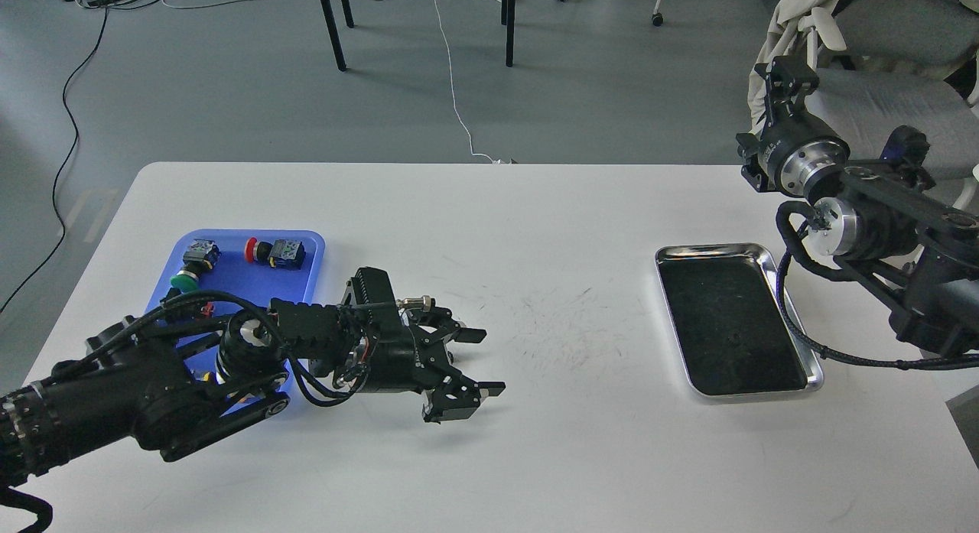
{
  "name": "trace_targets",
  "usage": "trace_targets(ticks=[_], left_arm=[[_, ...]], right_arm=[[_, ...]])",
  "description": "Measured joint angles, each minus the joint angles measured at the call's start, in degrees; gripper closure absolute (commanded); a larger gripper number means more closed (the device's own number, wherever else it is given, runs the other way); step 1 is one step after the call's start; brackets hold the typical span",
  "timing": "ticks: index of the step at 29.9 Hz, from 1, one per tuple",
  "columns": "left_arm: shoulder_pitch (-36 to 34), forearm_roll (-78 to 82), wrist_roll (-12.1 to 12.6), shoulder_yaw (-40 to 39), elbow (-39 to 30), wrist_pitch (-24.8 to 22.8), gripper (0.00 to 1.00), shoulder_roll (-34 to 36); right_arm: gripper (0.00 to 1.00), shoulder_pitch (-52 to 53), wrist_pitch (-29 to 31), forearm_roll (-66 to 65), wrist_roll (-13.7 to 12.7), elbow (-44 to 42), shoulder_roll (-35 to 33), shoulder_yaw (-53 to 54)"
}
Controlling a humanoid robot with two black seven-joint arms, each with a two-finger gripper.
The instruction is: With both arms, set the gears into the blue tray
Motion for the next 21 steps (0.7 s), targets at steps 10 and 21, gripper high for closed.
trace_targets(ticks=[10,21], left_arm=[[-0.79,0.0,-0.01,-0.33,4.46,2.33,0.22,-1.48],[-0.03,0.0,-0.01,-0.54,6.7,4.48,0.32,-1.13]], right_arm=[[0.02,0.17,0.01,0.0,0.01,0.01,0.0,-0.02],[0.02,-0.03,0.01,0.0,0.01,0.01,-0.42,0.07]])
